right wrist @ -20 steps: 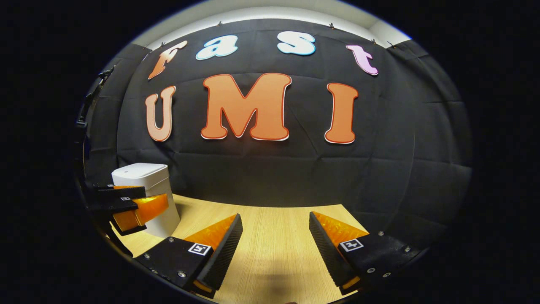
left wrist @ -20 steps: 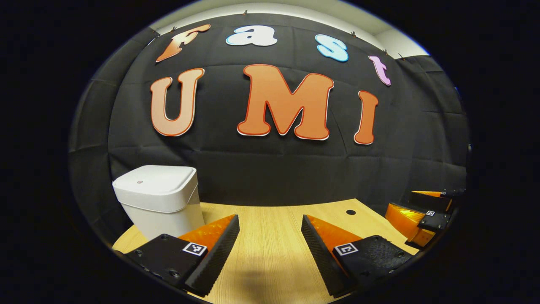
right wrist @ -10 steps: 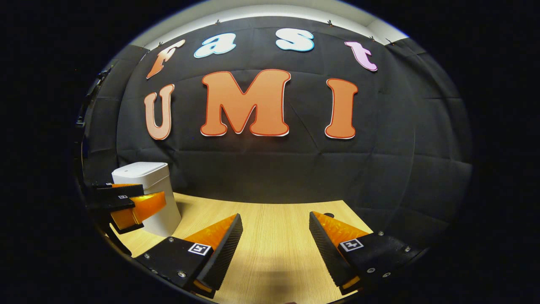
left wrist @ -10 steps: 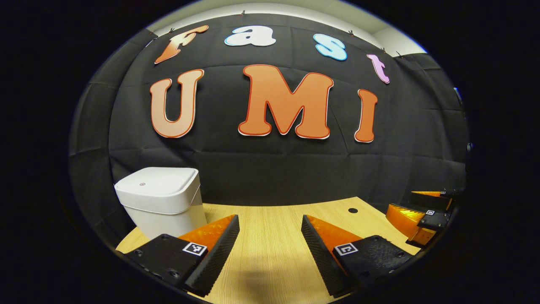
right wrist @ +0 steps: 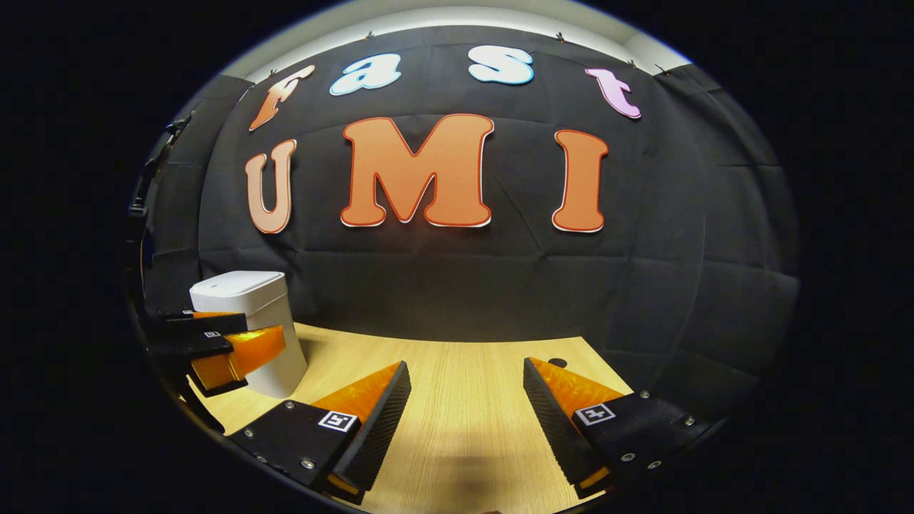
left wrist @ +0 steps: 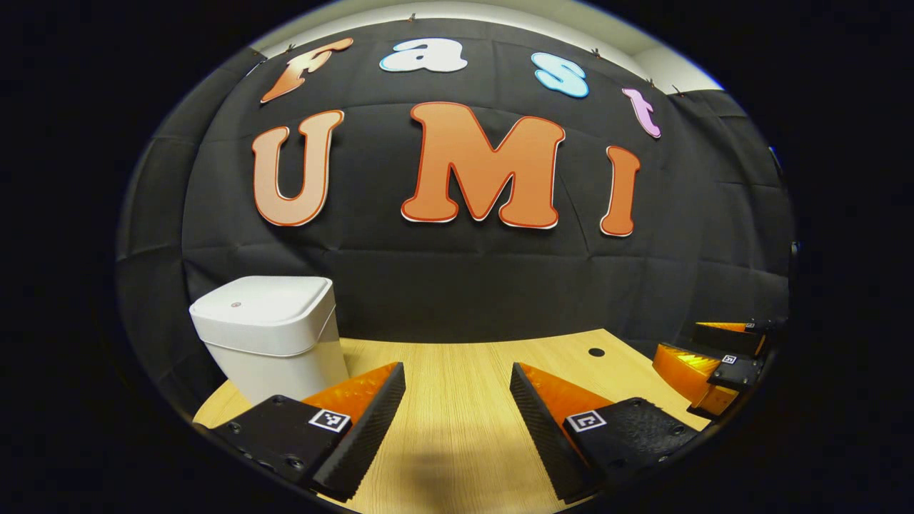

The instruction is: Press the lid of the desktop garbage bin to open it, pick up the crumpled paper on the desktop and throw it into the bin, then pick up the pop can on the desktop and drop it into the bin, and finally close the garbage bin lid.

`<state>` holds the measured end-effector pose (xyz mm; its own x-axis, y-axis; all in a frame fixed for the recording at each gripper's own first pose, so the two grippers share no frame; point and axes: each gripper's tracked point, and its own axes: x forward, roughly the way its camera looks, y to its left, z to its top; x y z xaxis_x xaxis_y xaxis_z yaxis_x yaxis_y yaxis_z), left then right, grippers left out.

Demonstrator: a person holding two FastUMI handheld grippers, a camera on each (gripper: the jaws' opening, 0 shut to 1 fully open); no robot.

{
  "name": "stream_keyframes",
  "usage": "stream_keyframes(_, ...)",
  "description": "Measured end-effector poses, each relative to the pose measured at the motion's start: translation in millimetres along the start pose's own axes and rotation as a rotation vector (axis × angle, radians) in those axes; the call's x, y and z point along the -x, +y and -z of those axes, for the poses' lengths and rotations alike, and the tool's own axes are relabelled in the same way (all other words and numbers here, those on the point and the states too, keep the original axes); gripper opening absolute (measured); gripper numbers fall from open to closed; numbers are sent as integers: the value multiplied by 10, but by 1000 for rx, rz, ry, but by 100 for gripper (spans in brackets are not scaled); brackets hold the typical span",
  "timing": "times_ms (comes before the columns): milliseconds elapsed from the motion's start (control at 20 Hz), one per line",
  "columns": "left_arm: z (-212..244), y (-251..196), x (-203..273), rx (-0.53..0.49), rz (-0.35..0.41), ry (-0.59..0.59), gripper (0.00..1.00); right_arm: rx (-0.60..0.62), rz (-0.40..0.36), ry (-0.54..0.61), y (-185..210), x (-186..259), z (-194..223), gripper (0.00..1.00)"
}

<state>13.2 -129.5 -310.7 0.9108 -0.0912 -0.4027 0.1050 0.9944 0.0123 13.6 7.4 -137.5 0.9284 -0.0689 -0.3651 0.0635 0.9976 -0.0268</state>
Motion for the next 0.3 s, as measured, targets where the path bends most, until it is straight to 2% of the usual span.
stream_keyframes(300,29,6,17,-4,-2,8,94,4,0,3,3,-11,17,94)
